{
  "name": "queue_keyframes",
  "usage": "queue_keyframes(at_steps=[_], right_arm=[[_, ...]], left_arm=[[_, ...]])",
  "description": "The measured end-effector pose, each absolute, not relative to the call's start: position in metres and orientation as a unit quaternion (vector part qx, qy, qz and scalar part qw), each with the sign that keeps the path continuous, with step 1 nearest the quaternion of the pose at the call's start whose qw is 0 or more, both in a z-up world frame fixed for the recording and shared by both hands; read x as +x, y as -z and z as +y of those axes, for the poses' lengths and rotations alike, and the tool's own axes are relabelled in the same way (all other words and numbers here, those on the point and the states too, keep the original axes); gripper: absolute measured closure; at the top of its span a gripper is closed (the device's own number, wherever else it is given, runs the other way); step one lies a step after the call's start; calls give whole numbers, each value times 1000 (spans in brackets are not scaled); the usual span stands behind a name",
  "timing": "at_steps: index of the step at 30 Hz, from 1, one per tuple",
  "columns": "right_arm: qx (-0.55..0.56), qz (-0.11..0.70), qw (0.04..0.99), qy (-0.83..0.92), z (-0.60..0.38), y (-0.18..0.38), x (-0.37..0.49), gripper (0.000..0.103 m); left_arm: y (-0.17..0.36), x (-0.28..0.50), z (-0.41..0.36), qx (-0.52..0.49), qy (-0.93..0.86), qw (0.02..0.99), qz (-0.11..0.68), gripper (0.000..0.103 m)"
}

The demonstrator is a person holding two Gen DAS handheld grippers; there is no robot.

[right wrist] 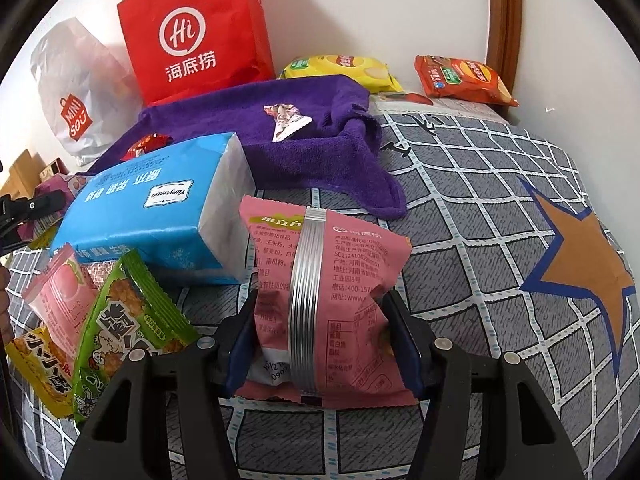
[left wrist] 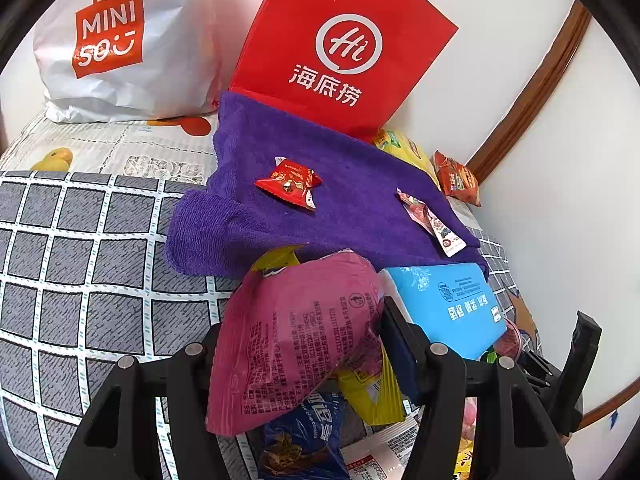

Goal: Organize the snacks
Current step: 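Lift the held bags up from the bed with both tools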

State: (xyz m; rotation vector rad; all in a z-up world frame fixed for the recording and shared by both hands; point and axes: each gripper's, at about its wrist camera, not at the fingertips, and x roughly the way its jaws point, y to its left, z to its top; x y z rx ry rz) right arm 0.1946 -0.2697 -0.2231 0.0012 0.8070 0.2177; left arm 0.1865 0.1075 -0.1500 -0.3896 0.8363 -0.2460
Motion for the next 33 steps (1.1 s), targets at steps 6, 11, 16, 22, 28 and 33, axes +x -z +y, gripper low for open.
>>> queue_keyframes(at_steps=[6, 11, 16, 22, 28, 33], right_arm=[[15, 388, 917, -94, -275, 221, 193, 47], [17, 386, 918, -85, -278, 217, 185, 48], [27, 370, 925, -84, -280, 204, 173, 48], [30, 350, 932, -87, -279, 186, 162, 48], [18, 331, 939, -91, -273, 168, 151, 48], [17, 317, 944, -94, -268, 158, 146, 48]], left_arm=[[147, 184, 107, -186, 123, 889, 399, 43], [142, 180, 104, -175, 123, 896, 390, 43], [140, 178, 104, -181, 132, 894, 389, 44], [138, 177, 105, -190, 141, 891, 387, 44], [134, 174, 106, -188, 134, 897, 378, 44], [130, 172, 109, -192, 132, 899, 372, 44]])
